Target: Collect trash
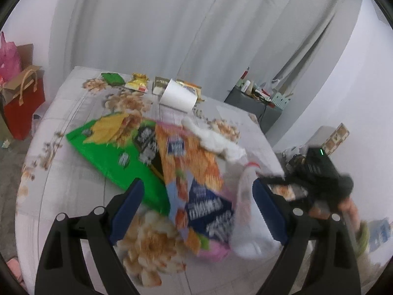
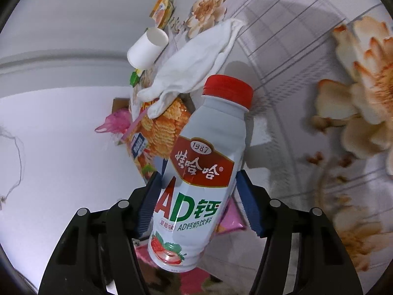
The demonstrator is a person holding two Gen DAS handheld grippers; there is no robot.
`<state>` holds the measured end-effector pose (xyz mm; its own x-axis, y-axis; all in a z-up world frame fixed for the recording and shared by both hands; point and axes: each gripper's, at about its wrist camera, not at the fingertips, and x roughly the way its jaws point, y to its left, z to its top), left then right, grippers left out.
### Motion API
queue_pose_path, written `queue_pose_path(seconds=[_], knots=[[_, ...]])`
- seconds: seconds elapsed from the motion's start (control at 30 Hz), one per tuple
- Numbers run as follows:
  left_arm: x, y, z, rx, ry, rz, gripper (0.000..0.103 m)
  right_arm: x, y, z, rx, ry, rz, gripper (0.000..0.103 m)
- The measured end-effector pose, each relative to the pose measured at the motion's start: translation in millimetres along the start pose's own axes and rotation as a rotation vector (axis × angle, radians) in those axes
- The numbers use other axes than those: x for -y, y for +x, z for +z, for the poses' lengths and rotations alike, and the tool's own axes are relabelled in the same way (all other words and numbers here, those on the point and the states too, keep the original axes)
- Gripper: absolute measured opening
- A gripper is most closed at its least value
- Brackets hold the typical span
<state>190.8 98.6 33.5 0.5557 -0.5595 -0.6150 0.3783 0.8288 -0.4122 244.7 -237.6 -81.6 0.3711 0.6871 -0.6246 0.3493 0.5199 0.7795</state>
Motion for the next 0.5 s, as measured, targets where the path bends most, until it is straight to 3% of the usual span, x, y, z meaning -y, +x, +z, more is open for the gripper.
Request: queue_pose_path(seconds=[0.07, 0.2, 0.27, 0.37, 0.5], knots=[[-7, 9, 21, -0.016, -0.033, -0.030, 0.087, 0, -10, -2, 0.010, -0.037, -0.023, 0.056], [-19, 37, 62, -0.065, -0.091, -0.058, 0.087, 1, -28, -7, 0.058, -0.135, -0.149, 0.055], [-25, 56, 87, -0.086, -0.097, -0.033, 0.087, 0, -30, -8, 0.062, -0.175, -0.185, 0.055], [-33, 86, 125, -0.117, -0.093, -0.007, 0.087, 1, -33, -11, 0.058, -0.218, -0.216, 0.055], [-54, 132, 170, -0.185, -0.225, -0.048, 0.087, 7, -38, -14, 0.058, -0.253, -0.205, 0.056]])
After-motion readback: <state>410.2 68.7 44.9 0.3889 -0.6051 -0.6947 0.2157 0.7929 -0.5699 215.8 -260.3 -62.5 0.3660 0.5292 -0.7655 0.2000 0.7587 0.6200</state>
